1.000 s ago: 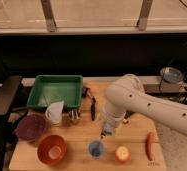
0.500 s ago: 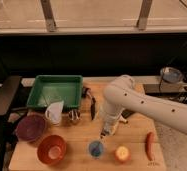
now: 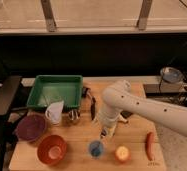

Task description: Place fork in purple bowl

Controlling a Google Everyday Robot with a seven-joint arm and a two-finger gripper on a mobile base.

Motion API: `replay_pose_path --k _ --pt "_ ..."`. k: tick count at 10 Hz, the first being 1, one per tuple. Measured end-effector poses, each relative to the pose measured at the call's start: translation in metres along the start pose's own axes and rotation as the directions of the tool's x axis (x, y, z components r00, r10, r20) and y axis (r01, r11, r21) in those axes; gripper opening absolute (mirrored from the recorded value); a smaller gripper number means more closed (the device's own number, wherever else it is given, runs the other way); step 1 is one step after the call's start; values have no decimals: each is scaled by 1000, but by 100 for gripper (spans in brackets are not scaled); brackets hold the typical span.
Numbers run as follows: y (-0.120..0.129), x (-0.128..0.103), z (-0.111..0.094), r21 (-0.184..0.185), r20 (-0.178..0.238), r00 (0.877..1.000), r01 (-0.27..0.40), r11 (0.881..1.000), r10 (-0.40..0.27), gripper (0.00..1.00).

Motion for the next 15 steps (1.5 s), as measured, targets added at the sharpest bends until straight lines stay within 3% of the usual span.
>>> replay_pose_path --k 4,10,13,15 --pt "2 -6 15 -15 36 999 1 1000 -1 60" --pt "12 -7 24 -62 19 1000 -6 998 7 2" --pt "14 -8 22 -42 3 1000 -11 999 11 0" --pt "14 -7 0 -18 -23 1000 -15 1000 15 0"
